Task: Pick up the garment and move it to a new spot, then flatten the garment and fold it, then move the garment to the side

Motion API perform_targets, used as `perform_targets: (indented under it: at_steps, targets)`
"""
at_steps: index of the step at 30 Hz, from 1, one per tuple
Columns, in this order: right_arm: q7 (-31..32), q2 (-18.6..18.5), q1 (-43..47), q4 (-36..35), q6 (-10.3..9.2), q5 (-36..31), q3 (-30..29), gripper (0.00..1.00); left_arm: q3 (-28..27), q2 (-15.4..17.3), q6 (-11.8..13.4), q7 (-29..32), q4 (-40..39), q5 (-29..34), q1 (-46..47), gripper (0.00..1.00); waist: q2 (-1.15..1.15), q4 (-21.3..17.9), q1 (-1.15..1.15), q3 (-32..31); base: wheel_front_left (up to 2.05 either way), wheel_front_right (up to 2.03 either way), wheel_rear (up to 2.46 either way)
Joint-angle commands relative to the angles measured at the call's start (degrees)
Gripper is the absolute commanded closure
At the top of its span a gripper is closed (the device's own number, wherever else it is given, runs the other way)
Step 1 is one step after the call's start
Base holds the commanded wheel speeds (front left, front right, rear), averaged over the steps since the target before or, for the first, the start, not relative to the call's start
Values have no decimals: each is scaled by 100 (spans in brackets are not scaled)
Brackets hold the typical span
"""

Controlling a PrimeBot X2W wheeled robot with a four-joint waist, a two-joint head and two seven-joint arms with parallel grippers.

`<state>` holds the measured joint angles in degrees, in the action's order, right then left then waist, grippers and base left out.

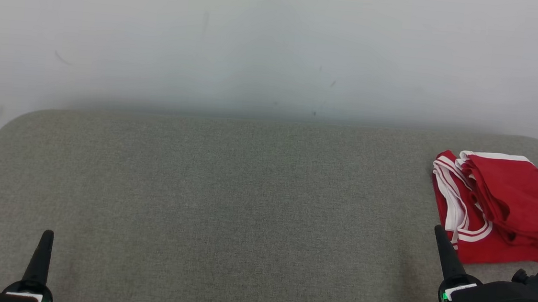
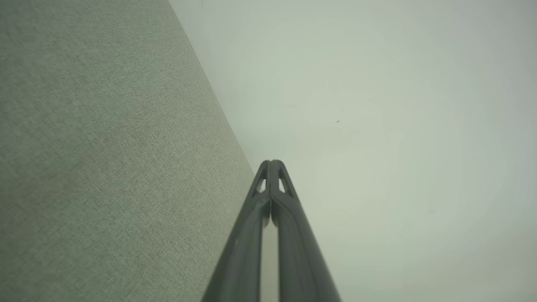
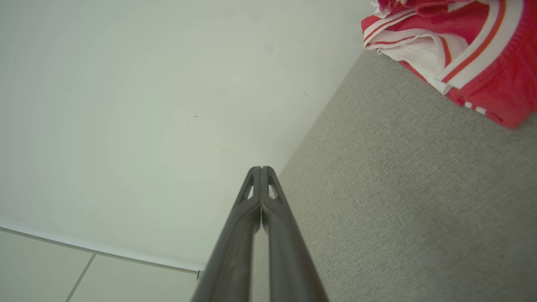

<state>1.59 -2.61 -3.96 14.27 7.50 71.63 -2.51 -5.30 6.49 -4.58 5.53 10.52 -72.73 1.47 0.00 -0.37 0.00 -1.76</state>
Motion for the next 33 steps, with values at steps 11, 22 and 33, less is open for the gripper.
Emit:
perform_targets:
  at_steps: [11, 22, 33]
  targets:
    - [37, -39, -164, -45, -1, 671, 29, 100, -210, -74, -108, 149, 87, -630, 221, 100, 0, 10, 0, 53, 0, 0, 0]
    - [60, -41, -196, -37, -1, 1177, 54, 100, -344, -162, -175, 256, 172, -1075, 301, 100, 0, 18, 0, 101, 0, 0, 0]
    - [77, -42, -239, -28, -2, 1641, 77, 100, -470, -245, -244, 368, 252, -1497, 377, 100, 0, 27, 0, 149, 0, 0, 0]
